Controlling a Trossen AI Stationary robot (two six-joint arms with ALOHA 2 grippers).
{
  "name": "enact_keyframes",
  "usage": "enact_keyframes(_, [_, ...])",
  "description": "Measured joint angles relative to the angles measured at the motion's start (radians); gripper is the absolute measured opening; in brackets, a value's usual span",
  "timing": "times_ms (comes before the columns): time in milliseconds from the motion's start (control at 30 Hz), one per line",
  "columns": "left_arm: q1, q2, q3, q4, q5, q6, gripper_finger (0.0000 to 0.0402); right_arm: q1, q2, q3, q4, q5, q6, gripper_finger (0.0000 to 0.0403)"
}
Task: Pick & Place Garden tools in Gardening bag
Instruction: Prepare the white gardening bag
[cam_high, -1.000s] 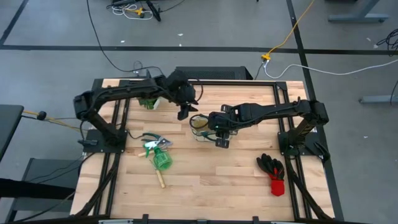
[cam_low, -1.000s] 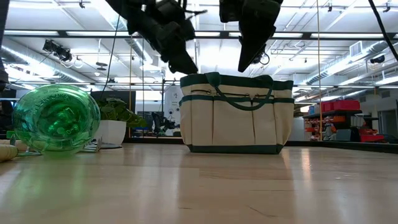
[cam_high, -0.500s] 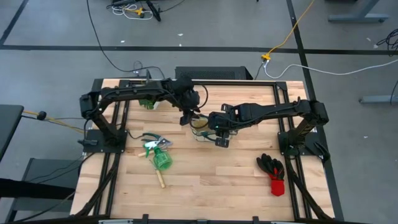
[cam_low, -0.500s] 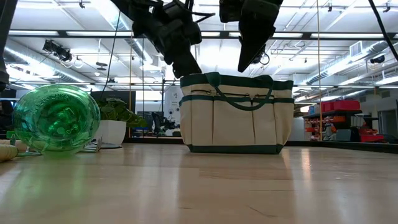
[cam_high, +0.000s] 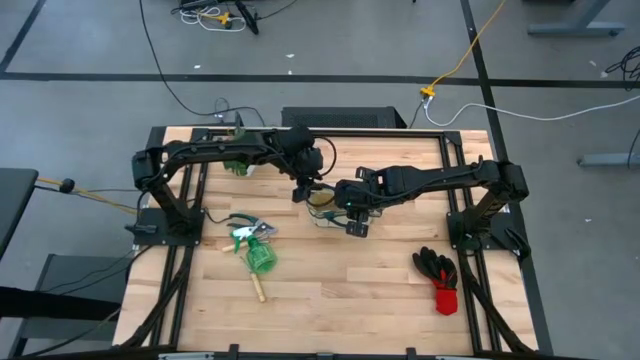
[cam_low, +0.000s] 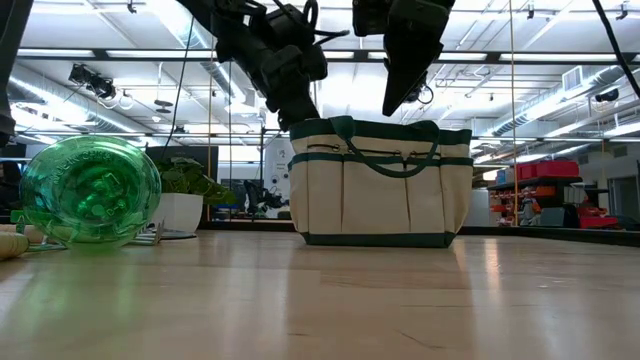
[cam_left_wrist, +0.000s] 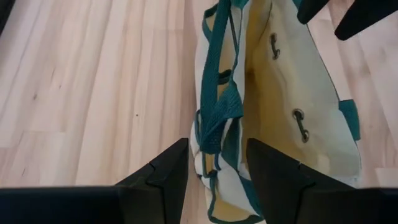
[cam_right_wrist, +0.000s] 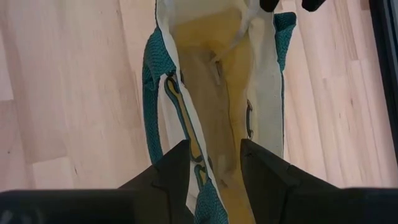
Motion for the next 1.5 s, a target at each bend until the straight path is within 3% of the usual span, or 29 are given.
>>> enact_keyframes(300, [-0.006,0.071,0.0,0.004,0.019,-0.026,0.0167,0.0,0.011,0.0,0.015,-0.003,0.0,0.0143])
enact_keyframes(467, [-0.006,0.072,0.0,0.008,0.001,-0.026,0.0167,0.0,0.047,-0.001,0.007,-0.045,-0.014,0.0143])
enact_keyframes(1267, [-0.006,0.071,0.0,0.035,-0.006,-0.027,0.0167,0.0,0.146,0.0,0.086,-0.048,-0.078,0.0143])
enact_keyframes(1500, [-0.006,0.07,0.0,0.046,-0.057,-0.048,0.0167,0.0,0.161,-0.001,0.081,-0.054,-0.082,0.0141])
